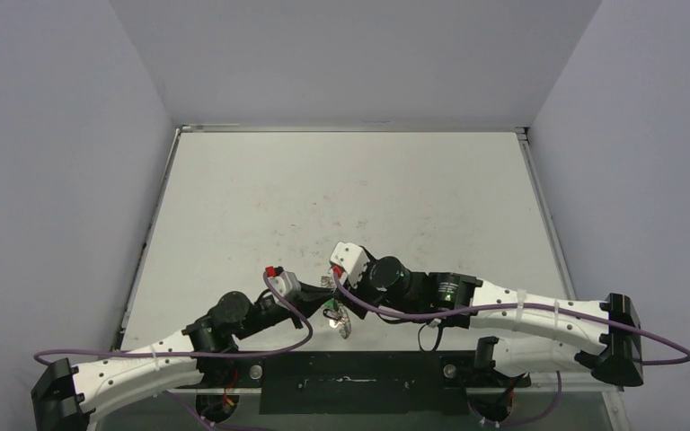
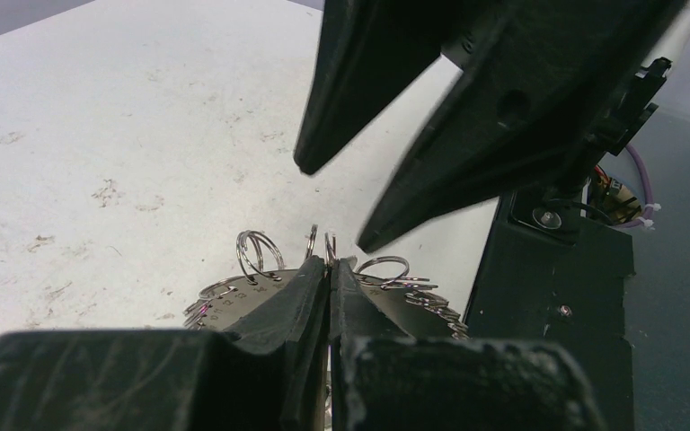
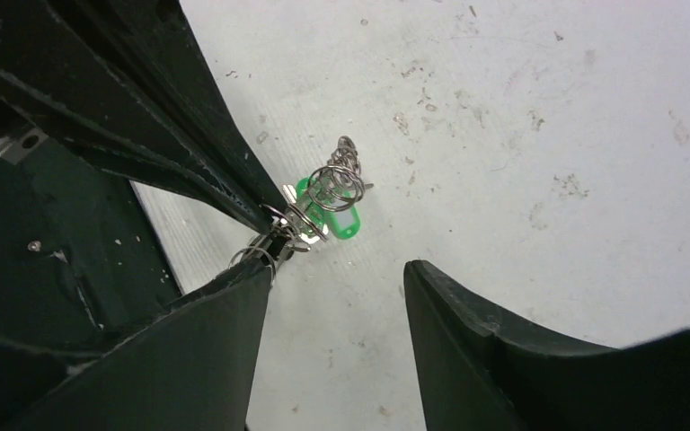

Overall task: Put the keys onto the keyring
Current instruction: Insert the key onto the keyring, then adjust the key on the keyring.

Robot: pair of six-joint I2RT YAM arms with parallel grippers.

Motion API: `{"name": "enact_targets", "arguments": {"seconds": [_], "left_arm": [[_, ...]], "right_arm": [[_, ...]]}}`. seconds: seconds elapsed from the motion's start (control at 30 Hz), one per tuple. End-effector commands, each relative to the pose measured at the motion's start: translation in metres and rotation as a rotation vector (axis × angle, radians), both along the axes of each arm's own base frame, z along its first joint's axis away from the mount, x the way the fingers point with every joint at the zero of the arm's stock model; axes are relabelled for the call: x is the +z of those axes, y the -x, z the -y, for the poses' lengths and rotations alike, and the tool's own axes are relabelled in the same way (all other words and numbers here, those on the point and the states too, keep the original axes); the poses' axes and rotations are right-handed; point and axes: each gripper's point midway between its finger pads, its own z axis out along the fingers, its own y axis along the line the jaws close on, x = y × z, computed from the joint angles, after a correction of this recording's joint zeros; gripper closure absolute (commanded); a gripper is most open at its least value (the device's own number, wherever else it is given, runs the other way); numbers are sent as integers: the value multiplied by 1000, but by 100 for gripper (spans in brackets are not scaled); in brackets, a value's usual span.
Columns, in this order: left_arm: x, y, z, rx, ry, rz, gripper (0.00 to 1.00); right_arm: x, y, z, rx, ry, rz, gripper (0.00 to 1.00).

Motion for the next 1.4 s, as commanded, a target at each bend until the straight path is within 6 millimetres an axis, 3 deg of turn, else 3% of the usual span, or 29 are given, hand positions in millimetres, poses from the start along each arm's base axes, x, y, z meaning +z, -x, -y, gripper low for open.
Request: {"name": "enact_targets", "arguments": {"seconds": [0.0, 0.2, 0.33, 0.47, 0.63, 0.9, 0.97, 1.0, 1.2, 1.37], "left_arm": [[39, 1, 1, -5, 110, 62, 100], [37, 5, -1, -22, 85, 84, 100], [37, 12, -3, -56, 69, 119, 100], [39, 22, -4, -109, 67, 173, 100], [41, 33, -1, -182, 66, 248, 100], [42, 40, 3, -232, 68, 274, 100], [41, 40, 4, -235, 66, 275, 100], [41, 40, 5, -236, 65, 274, 100], [42, 41, 6, -244, 65, 275, 100], [42, 42, 7, -248, 67, 274, 100]], "right_arm": [[26, -10, 7, -71, -91, 57, 36], [42, -10, 17, -87, -180, 81, 26], [51, -5, 24, -57, -211, 108, 27], [49, 3, 26, 55, -205, 186, 34], [34, 34, 11, 332, -252, 254, 35], [37, 52, -5, 453, -322, 261, 56], [36, 51, -7, 454, -318, 252, 77], [36, 52, -9, 459, -319, 248, 82], [32, 57, -17, 496, -311, 220, 78], [29, 50, -18, 464, -295, 225, 78]]}}
